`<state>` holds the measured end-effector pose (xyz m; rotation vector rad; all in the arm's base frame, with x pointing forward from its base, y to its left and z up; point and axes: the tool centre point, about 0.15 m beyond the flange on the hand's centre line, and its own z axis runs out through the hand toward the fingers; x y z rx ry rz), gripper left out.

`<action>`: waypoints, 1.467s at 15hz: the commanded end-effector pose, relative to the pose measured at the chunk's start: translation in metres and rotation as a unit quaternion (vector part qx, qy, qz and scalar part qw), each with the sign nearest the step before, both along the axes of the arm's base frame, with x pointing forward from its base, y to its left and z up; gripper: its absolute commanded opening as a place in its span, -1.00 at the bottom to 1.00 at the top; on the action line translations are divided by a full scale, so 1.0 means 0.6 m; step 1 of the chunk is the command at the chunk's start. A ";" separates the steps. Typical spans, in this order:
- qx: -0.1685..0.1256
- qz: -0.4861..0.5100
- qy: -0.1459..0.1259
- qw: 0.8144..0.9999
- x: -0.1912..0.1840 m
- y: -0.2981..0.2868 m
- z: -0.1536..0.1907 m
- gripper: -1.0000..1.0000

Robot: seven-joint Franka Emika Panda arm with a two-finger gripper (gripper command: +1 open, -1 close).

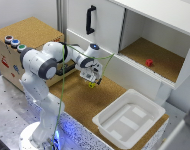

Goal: Go push the yellow block to the right

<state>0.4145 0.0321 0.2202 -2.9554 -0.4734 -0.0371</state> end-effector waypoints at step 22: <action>-0.025 -0.086 0.013 0.996 0.093 -0.175 -0.025 -1.00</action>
